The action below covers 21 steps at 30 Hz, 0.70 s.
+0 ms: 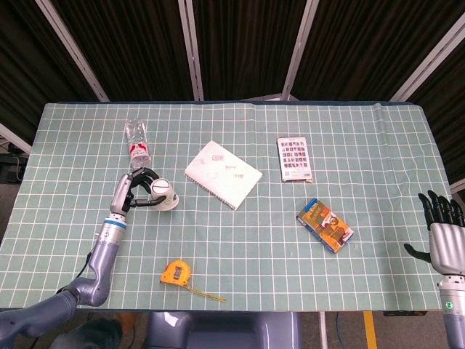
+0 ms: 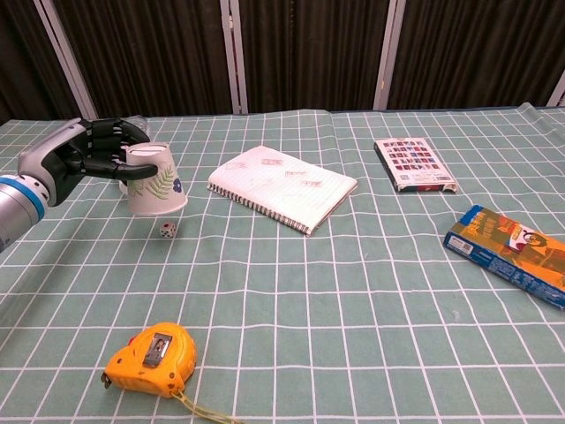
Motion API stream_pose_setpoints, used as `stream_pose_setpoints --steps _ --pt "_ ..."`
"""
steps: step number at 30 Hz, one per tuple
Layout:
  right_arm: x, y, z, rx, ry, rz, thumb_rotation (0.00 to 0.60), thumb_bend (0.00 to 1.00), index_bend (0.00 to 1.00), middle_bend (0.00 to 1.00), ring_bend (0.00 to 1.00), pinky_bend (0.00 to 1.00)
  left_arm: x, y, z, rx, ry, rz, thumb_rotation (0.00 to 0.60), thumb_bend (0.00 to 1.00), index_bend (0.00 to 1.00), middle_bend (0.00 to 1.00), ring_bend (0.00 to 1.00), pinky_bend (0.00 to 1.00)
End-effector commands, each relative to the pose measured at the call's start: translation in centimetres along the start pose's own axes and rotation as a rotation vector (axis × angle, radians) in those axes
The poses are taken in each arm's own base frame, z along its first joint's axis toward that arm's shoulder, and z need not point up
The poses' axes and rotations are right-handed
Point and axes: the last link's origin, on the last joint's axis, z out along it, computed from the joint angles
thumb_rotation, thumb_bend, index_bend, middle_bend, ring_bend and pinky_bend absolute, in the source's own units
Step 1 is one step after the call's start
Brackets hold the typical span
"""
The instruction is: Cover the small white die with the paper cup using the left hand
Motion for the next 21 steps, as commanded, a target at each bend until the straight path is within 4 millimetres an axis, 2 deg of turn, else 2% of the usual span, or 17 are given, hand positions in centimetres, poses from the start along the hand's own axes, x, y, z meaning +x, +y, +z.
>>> stream_pose_setpoints --steps 1,11,12,14,16,18,19,21 --pt "0.0 0.0 0.0 0.0 0.001 0.001 0.6 0.0 0.0 0.0 0.0 0.0 -0.3 -0.7 -0.1 0.008 0.01 0.004 0.6 0.0 0.52 0.48 0.49 0.54" --pt "0.0 0.0 0.0 0.001 -0.003 0.0 0.6 0.0 0.0 0.0 0.0 0.0 -1.6 -1.8 0.0 0.016 -0.025 -0.006 0.6 0.0 0.5 0.46 0.46 0.53" --pt "0.0 0.0 0.0 0.0 -0.003 0.0 0.6 0.0 0.0 0.0 0.0 0.0 -1.7 -1.8 0.0 0.014 -0.029 -0.003 0.6 0.0 0.48 0.44 0.43 0.5" --pt "0.0 0.0 0.0 -0.001 -0.003 0.001 0.6 0.0 0.0 0.0 0.0 0.0 -1.9 -2.0 -0.1 0.015 -0.051 0.023 0.6 0.0 0.4 0.32 0.31 0.38" --pt "0.0 0.0 0.0 -0.002 -0.002 0.002 0.6 0.0 0.0 0.0 0.0 0.0 -1.9 -2.2 -0.1 0.024 -0.059 0.04 0.6 0.0 0.25 0.12 0.1 0.2" --pt "0.0 0.0 0.0 -0.001 -0.001 0.002 0.6 0.0 0.0 0.0 0.0 0.0 -1.8 -2.2 -0.2 0.021 -0.057 0.047 0.6 0.0 0.13 0.02 0.02 0.1" --pt "0.0 0.0 0.0 -0.001 -0.001 0.003 0.6 0.0 0.0 0.0 0.0 0.0 -1.7 -2.1 -0.3 0.017 -0.057 0.052 0.6 0.0 0.06 0.0 0.0 0.05" --pt "0.0 0.0 0.0 0.001 -0.001 0.004 0.6 0.0 0.0 0.0 0.0 0.0 -1.5 -2.0 -0.5 0.005 -0.055 0.06 0.6 0.0 0.01 0.0 0.0 0.01"
